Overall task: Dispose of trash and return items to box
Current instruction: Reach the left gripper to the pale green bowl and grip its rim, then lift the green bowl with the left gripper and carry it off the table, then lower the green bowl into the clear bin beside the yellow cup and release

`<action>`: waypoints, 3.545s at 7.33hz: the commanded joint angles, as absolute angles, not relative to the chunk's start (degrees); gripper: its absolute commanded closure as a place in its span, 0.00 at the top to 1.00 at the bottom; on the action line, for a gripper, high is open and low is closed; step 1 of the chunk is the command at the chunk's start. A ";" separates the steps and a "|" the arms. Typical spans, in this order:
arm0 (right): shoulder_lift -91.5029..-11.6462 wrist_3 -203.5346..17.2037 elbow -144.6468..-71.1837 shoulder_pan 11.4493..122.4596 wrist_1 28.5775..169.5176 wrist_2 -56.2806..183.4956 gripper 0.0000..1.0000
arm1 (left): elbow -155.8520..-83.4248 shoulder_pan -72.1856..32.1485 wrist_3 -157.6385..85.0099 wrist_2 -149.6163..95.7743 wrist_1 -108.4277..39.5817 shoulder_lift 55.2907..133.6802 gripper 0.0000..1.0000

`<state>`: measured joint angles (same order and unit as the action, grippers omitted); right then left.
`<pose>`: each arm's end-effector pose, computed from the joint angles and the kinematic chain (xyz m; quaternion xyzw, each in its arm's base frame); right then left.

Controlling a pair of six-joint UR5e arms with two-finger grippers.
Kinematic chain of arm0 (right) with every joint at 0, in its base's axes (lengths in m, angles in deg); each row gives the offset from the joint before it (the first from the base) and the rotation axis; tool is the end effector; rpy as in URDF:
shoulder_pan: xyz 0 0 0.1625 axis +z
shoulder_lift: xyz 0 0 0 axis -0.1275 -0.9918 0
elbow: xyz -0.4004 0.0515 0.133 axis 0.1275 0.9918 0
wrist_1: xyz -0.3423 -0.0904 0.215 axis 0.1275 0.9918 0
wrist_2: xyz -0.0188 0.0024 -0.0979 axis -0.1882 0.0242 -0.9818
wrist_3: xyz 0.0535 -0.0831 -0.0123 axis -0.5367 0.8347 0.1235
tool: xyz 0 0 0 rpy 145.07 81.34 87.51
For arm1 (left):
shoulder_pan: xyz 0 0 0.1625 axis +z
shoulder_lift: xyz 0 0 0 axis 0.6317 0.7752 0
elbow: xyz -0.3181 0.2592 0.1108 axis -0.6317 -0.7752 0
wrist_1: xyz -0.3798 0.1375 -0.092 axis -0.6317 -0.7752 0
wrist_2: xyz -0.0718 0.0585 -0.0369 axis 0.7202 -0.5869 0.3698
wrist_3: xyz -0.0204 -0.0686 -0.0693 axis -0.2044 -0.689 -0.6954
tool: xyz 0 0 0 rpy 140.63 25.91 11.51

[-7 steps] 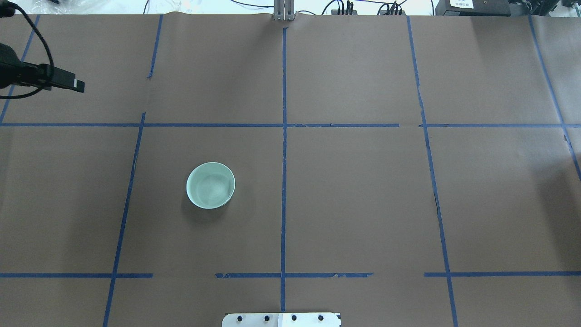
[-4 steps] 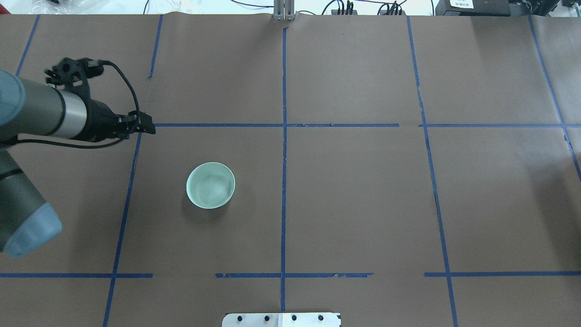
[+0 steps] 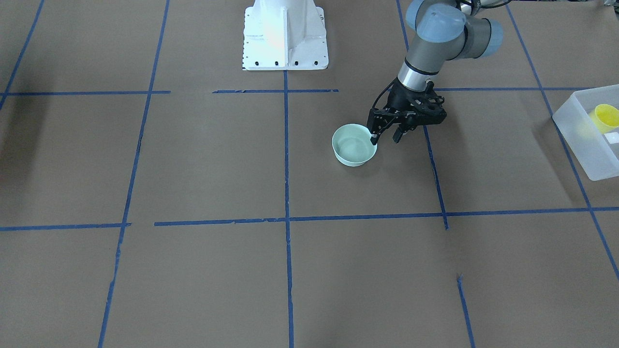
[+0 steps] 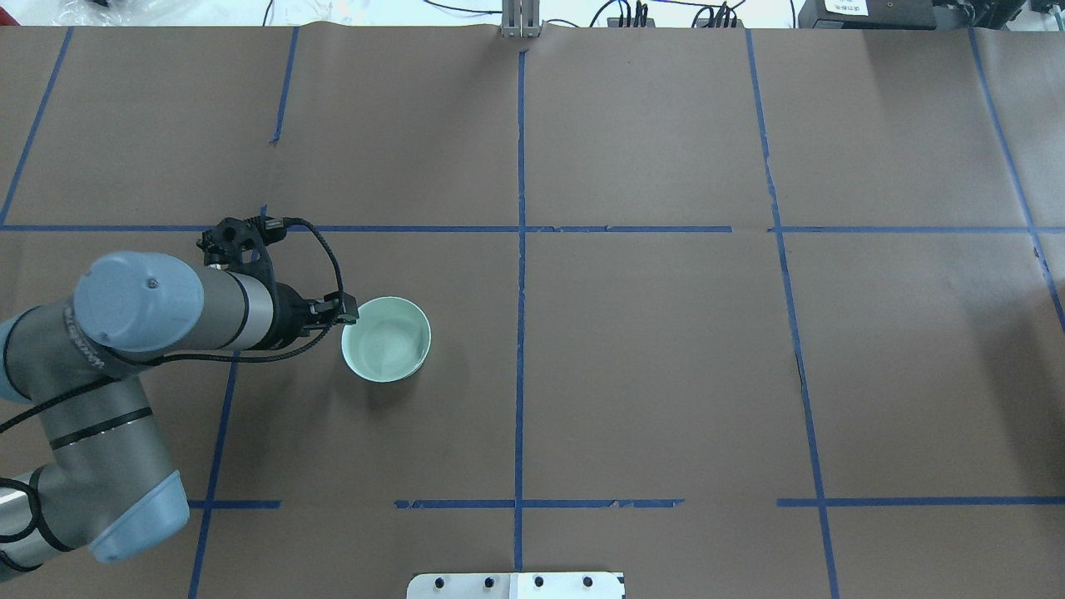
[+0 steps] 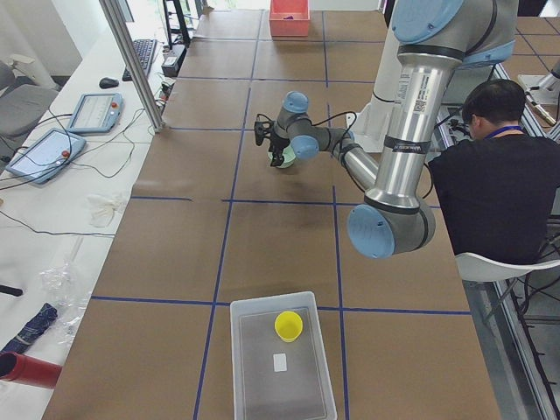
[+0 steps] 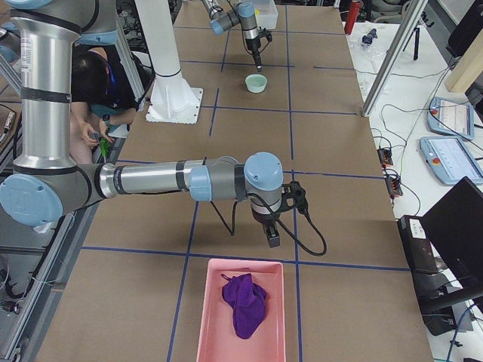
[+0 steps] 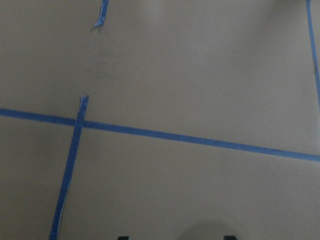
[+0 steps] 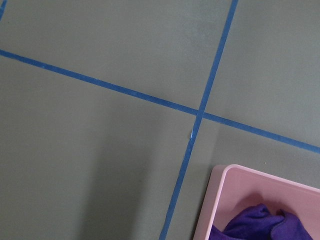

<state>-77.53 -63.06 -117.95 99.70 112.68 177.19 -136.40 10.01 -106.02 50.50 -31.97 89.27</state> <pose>0.0797 -0.4506 0.5926 0.1088 -0.3835 -0.1131 0.9101 0.4449 -0.3832 0.3383 0.0737 0.4668 -0.1442 0.8694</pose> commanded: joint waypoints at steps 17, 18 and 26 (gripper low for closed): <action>-79.50 -63.22 -117.84 99.70 108.01 177.25 1.00 | -128.90 -55.26 5.67 77.93 -19.66 70.59 0.00; -79.59 -63.22 -117.84 99.70 107.73 177.26 1.00 | -125.82 -58.26 10.88 77.93 -20.79 67.63 0.00; -79.68 -63.04 -117.93 99.70 106.94 177.26 1.00 | -104.52 -58.65 6.54 78.11 -54.90 59.07 0.00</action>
<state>-79.66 -63.04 -117.89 99.70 106.98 177.25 -105.49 -58.82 6.74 78.11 -54.27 59.09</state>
